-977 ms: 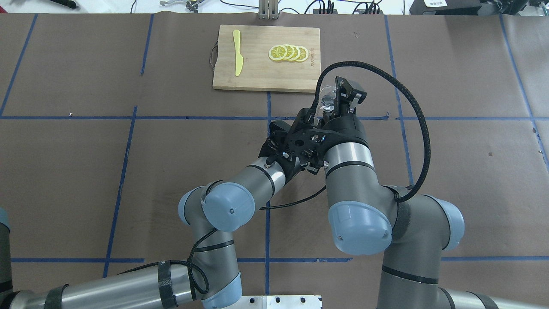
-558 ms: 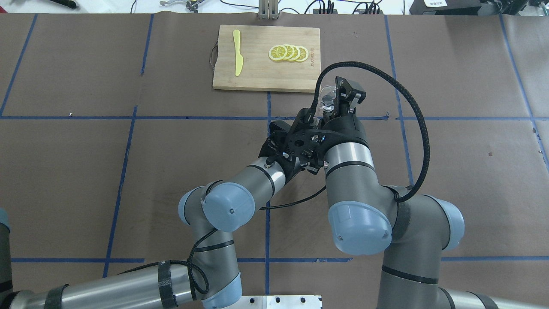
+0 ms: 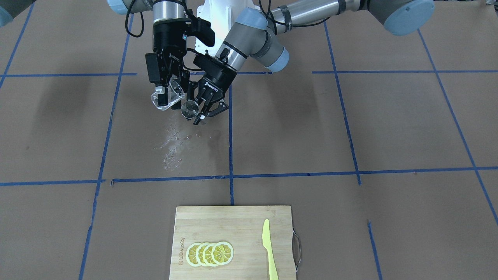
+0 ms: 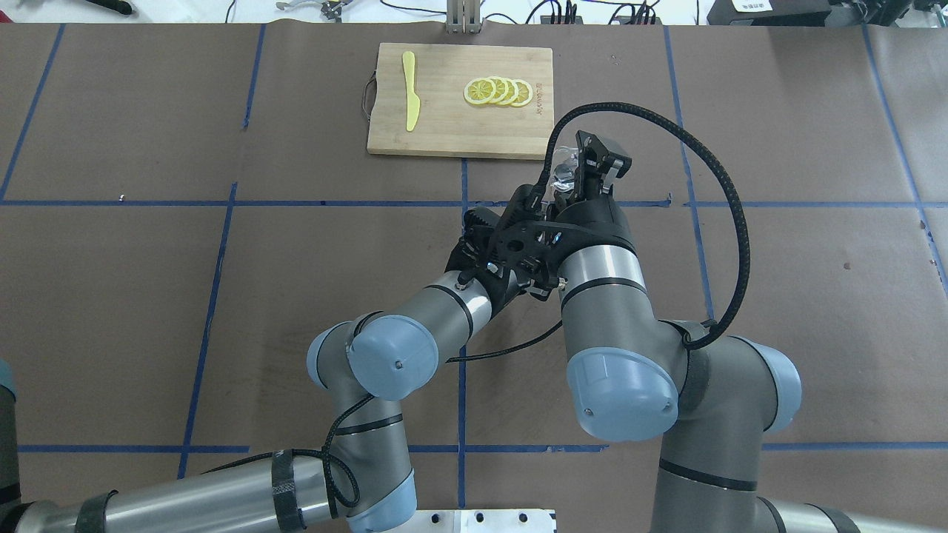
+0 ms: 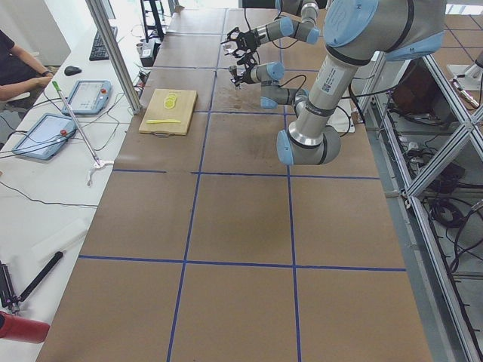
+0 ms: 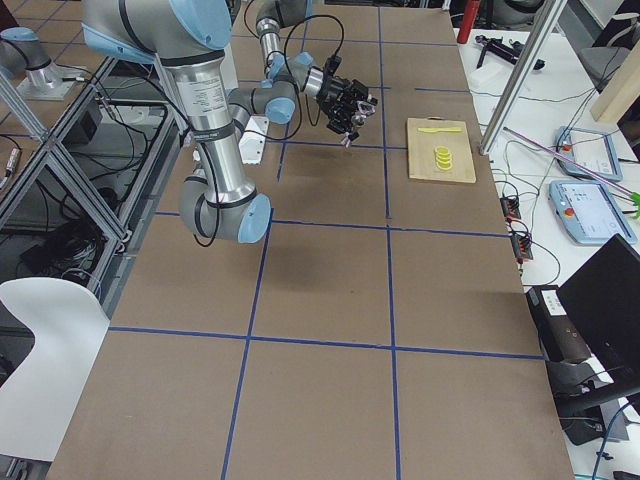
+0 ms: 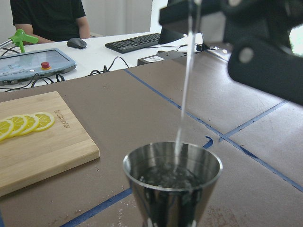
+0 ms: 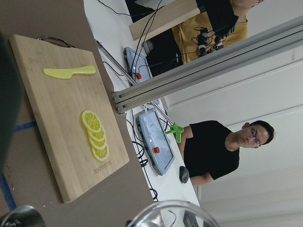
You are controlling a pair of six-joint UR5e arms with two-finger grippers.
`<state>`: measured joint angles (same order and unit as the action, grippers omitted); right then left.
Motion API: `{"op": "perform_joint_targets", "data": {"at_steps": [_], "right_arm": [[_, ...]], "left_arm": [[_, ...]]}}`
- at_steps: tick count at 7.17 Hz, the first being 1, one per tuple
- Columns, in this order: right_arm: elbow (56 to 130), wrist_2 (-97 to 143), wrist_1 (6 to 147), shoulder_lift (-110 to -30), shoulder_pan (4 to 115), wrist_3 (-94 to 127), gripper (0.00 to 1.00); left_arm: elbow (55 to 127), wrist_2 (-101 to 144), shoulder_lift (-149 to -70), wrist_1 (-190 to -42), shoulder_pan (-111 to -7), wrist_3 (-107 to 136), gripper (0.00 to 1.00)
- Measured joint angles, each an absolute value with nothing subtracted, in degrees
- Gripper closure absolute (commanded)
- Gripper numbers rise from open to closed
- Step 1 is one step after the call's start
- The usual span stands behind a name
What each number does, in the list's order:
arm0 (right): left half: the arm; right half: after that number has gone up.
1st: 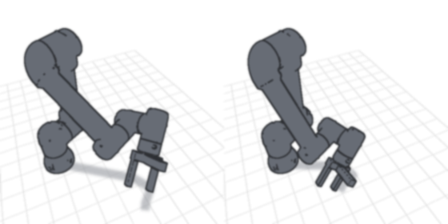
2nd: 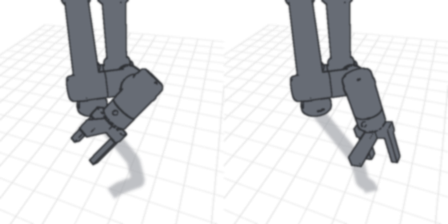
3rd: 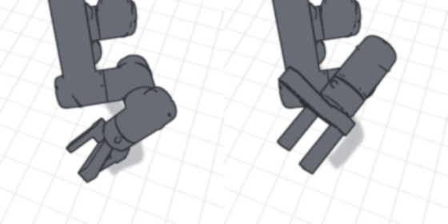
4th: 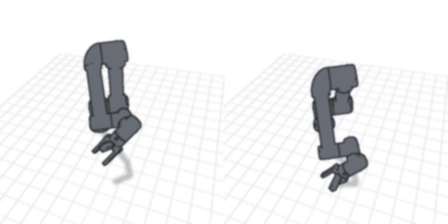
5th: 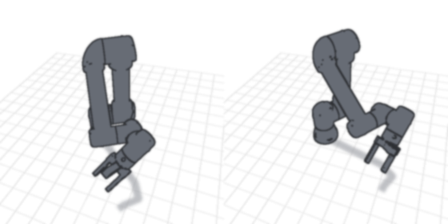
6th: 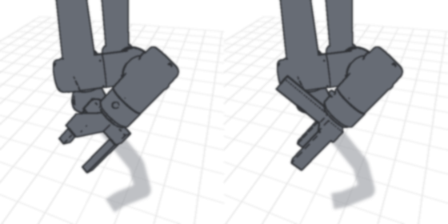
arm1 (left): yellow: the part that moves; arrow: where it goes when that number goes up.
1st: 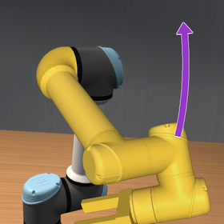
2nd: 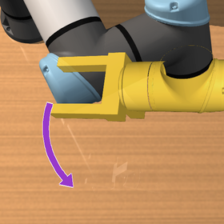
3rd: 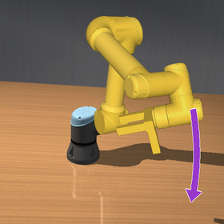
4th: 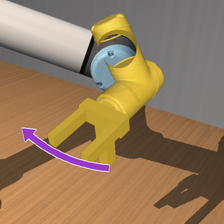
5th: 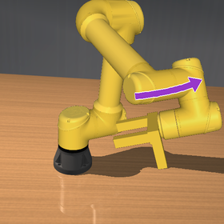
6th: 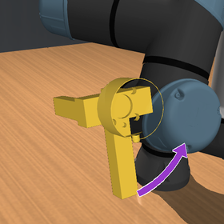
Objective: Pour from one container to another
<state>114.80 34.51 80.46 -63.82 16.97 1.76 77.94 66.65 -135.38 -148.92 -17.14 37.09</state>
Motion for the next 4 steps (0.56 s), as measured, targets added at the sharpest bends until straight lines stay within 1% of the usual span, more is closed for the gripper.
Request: {"op": "perform_joint_targets", "data": {"at_steps": [4], "right_arm": [[115.0, 34.9, 79.0, -63.8, 17.1, 8.3, 1.0]], "left_arm": [[78.1, 66.6, -135.0, -151.0, -17.2, 37.3, 1.0]]}}
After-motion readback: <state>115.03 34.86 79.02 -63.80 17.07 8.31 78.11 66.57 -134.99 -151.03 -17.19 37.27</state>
